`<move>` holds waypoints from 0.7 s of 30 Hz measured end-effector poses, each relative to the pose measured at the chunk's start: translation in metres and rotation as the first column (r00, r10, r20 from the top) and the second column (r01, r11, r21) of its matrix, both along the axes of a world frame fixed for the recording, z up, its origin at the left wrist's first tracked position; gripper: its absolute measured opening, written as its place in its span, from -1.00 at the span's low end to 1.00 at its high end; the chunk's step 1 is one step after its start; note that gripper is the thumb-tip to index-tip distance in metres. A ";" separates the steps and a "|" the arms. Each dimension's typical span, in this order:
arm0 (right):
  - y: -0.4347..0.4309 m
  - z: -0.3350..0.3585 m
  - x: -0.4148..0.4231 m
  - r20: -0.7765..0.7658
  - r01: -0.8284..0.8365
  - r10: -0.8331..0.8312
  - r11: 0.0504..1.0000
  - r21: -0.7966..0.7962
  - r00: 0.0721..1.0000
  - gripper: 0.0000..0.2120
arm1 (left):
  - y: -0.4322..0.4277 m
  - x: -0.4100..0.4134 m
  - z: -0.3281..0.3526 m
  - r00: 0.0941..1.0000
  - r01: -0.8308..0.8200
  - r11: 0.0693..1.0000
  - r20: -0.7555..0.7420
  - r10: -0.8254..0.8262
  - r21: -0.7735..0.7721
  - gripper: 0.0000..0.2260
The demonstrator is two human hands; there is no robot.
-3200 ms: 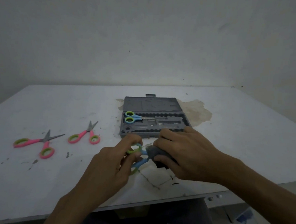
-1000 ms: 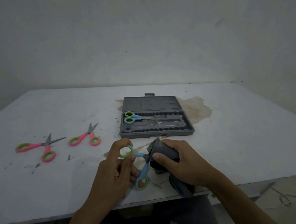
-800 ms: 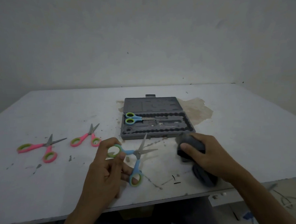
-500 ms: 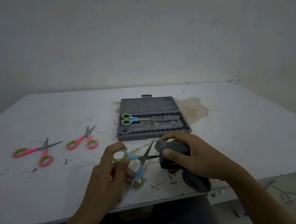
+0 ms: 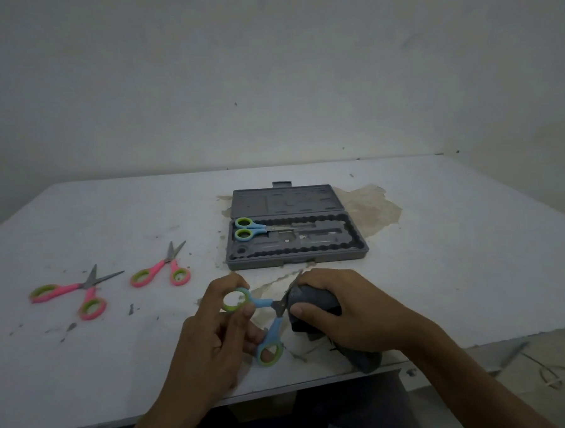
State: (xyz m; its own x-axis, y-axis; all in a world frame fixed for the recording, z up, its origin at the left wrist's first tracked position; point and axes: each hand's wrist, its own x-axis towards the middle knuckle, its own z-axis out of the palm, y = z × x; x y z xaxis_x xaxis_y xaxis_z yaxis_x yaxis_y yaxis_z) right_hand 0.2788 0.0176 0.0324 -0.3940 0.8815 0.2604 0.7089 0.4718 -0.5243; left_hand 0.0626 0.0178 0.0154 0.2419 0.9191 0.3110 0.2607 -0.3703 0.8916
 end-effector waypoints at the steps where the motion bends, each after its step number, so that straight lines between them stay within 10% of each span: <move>1: -0.001 0.000 0.004 -0.016 0.005 -0.006 1.000 -0.010 1.000 -0.85 | 0.000 0.001 0.000 1.000 0.008 1.000 -0.005 -0.008 -0.010 -0.81; 9: -0.003 -0.017 0.037 -0.158 0.425 -0.395 0.862 0.278 0.905 -0.69 | 0.007 -0.002 0.009 0.959 -0.066 0.948 0.243 0.146 -0.310 -0.88; 21: -0.006 -0.015 -0.010 0.192 0.074 -0.319 0.664 0.744 0.928 -0.57 | -0.001 0.011 0.038 0.880 0.126 0.781 0.433 0.197 -0.611 -0.95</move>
State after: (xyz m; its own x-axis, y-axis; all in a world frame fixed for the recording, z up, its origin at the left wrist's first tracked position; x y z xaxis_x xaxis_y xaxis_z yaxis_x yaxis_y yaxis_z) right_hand 0.2689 0.0118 0.0179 -0.3954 0.5347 0.7468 0.8843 0.4416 0.1520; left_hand 0.0738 0.0172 0.0536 0.1856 0.9500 -0.2512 -0.2259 0.2901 0.9300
